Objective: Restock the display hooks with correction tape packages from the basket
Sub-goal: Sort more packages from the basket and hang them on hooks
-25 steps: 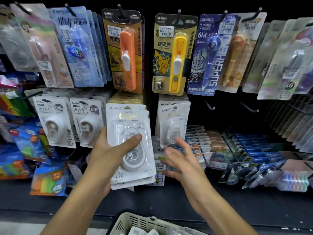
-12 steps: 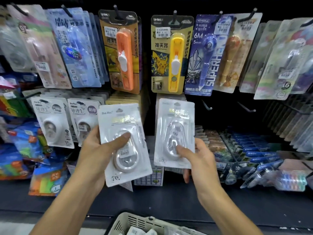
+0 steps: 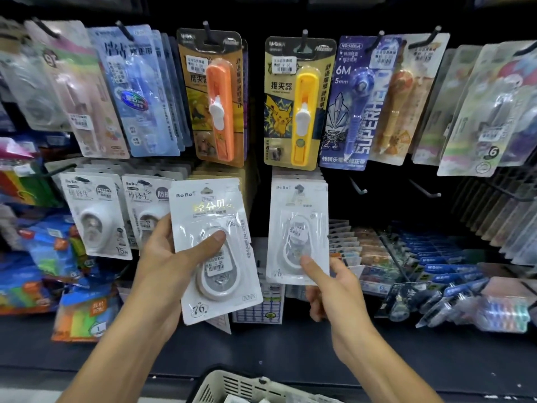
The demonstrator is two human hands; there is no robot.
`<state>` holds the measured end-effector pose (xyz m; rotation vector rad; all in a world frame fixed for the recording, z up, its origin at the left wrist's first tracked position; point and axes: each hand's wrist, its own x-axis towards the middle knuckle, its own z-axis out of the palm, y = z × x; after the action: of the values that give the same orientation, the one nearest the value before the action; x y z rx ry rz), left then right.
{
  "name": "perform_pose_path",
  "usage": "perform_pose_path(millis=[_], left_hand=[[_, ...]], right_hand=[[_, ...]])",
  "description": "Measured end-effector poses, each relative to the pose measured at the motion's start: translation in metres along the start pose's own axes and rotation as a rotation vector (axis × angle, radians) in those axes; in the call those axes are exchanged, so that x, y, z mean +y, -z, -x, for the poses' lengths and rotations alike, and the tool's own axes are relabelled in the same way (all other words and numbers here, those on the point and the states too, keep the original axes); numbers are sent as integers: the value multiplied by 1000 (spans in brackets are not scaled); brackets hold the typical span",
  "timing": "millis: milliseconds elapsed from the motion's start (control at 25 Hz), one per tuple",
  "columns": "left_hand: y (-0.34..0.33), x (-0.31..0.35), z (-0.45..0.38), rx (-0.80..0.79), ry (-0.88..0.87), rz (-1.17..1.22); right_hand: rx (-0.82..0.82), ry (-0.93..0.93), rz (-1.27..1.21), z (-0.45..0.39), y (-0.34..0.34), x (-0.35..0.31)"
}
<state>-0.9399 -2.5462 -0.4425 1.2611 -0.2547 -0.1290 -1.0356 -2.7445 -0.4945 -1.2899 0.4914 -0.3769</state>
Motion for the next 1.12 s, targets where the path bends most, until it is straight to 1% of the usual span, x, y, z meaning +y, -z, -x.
perform_pose_path(millis=[80,120,160,240,360,440,520,560,600,640,760,840,880,1000,1120], left_hand=[[-3,-1,0,-11,9,-11],[-5,-3,0,-15,12,-14],[-7,-5,-1,-15,13,-13],[-12,-11,-1,-9,18,-7],[-26,-20,4,-48,30,-27],[-33,-24,7,-112,61,-50],[-32,-24,5,-177,86,-31],[-30,-22,3,-181,90,-11],[-28,-21,2,-159,89,-4],[-27,-21,0,-117,82,-22],[-22,-19,-3,-6,53,-74],[-19,-16,-4,26,33,-67],[-18,-16,-5,32,27,-63],[-15,-13,-7,17,44,-30],[-12,-11,-7,18,59,-37]], right_hand=[[-42,-114,-131,-6,2,3],[-74,-147,-205,-8,3,4],[-90,-146,-221,-8,4,5],[-131,-23,-68,-5,-1,2],[-279,225,153,5,-15,-6],[-237,277,200,10,-18,-10],[-191,248,78,9,-15,-15],[-172,223,7,7,-12,-18],[-154,203,-26,5,-7,-23],[-133,196,-7,3,-2,-27],[-21,268,220,-3,11,-26],[4,315,325,-3,12,-16],[9,316,313,-3,11,-12],[33,314,171,-5,10,-10],[-49,361,223,-4,11,-8]])
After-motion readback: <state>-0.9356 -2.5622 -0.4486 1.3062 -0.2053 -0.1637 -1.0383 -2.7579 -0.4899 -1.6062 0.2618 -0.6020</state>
